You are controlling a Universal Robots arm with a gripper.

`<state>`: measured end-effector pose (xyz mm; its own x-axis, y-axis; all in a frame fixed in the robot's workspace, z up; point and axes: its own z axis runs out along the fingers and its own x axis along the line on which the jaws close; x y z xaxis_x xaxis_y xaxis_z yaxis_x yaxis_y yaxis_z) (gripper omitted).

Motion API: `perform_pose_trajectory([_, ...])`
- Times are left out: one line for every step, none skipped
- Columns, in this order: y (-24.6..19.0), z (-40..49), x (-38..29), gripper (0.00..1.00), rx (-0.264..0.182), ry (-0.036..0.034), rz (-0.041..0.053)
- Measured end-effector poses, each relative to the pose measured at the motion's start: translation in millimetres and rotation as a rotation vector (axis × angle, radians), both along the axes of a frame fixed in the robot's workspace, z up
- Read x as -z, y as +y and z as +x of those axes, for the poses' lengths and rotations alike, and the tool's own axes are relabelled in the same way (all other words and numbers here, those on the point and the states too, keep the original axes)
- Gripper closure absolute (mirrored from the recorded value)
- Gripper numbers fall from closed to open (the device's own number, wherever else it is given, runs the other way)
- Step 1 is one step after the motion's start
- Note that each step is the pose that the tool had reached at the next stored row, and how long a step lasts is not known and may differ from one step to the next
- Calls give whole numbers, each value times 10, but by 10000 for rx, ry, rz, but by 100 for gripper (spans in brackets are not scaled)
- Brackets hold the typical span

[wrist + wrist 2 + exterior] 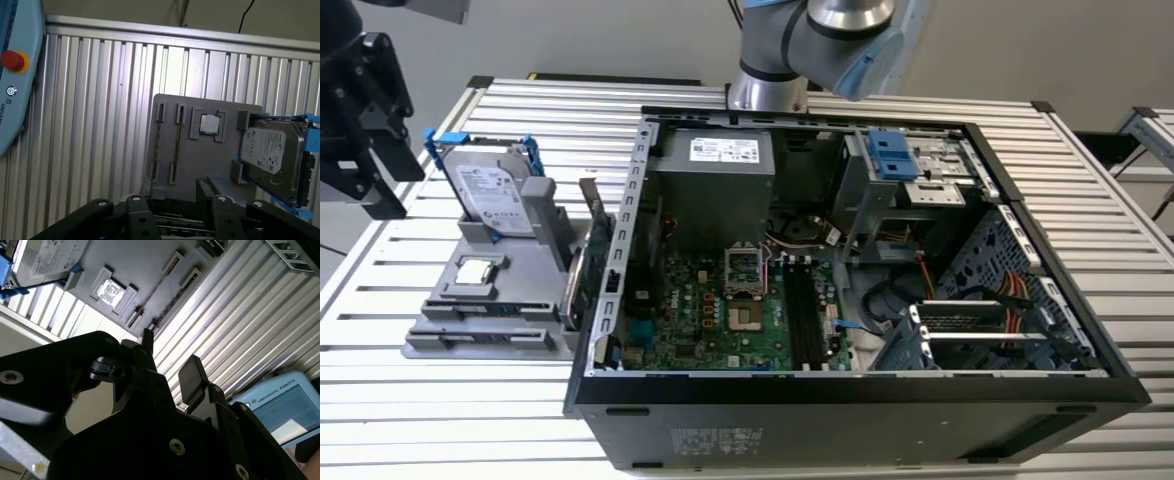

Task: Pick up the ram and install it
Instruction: 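Pick up the ram and move it above insertion slot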

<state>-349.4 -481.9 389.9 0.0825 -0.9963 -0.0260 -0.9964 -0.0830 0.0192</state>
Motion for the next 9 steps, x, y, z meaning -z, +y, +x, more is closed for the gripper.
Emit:
perform_pose_trajectory([0, 0, 4, 0, 0, -1, 67])
perform_pose_trajectory([0, 0, 8, 0, 2, 0, 119])
perform_pose_trajectory([1, 0, 13, 0, 19, -1, 142])
perform_pose_trajectory([1, 0, 16, 0, 59, -2, 162])
perform_pose_trajectory([0, 0, 20, 0, 113, -2, 181])
perform_pose_trajectory([0, 1, 23, 0, 162, -2, 194])
perform_pose_trajectory([0, 0, 26, 0, 223, -2, 206])
perform_pose_trajectory([0, 0, 29, 0, 283, -1, 214])
perform_pose_trajectory([0, 0, 33, 0, 330, -2, 220])
